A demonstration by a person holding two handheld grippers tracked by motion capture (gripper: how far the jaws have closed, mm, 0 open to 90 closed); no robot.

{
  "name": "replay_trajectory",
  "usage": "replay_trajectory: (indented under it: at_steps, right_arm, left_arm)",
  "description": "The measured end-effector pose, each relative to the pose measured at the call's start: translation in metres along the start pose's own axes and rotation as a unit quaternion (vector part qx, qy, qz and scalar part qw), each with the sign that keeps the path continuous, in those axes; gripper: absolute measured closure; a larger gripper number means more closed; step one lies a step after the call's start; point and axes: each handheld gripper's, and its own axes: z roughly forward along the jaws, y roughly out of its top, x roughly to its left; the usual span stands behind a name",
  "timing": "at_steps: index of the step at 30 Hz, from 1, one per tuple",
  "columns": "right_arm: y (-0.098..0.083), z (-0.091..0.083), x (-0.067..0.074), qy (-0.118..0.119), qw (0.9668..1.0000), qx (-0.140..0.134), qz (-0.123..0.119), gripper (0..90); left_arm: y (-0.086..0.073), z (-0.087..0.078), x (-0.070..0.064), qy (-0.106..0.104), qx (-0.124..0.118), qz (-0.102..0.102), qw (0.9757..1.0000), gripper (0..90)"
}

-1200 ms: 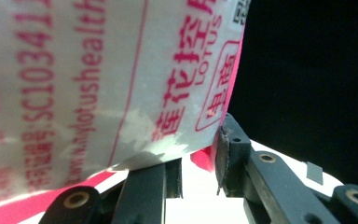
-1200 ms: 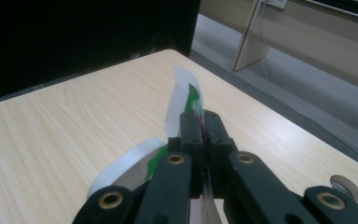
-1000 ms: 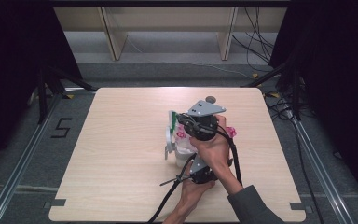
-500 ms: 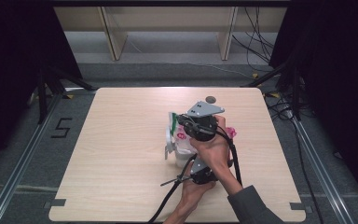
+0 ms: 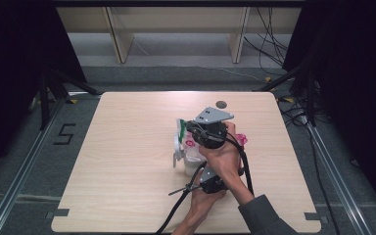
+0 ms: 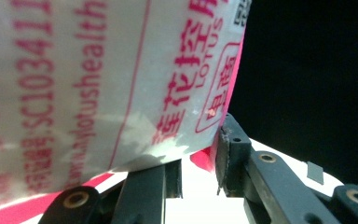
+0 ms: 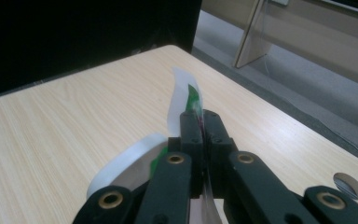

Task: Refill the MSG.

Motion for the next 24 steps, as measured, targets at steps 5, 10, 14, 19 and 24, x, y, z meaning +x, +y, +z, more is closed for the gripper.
replay_trajectory:
  at_steps: [5, 10, 14, 19, 24]
  right_arm:
    - [0.0008, -0.0027, -0.0033, -0.001, 0.9999, -0.014, 0.004, 89.7]
    - [0.0032, -0.0043, -0.0024, -0.006, 0.9997, -0.022, 0.005, 89.7]
    - [0.0000, -0.0006, -0.0007, -0.005, 1.0000, -0.008, -0.002, 89.7]
    - [-0.0002, -0.0015, -0.0028, -0.004, 0.9998, -0.018, 0.005, 89.7]
    - [0.0012, -0.0046, -0.0035, -0.004, 0.9997, -0.023, 0.003, 89.7]
  left_arm:
    - [0.0015, -0.0003, 0.0006, 0.000, 0.000, 0.001, 1.0000, 74.2]
    - [0.0042, -0.0013, 0.0000, 0.000, -0.002, 0.004, 1.0000, 74.2]
    - [0.0002, 0.0011, -0.0010, 0.000, 0.001, -0.001, 1.0000, 74.1]
    - [0.0019, 0.0001, 0.0004, 0.000, 0.001, 0.001, 1.0000, 74.2]
    - [0.0017, 0.0001, -0.0002, 0.002, 0.003, 0.005, 1.0000, 74.0]
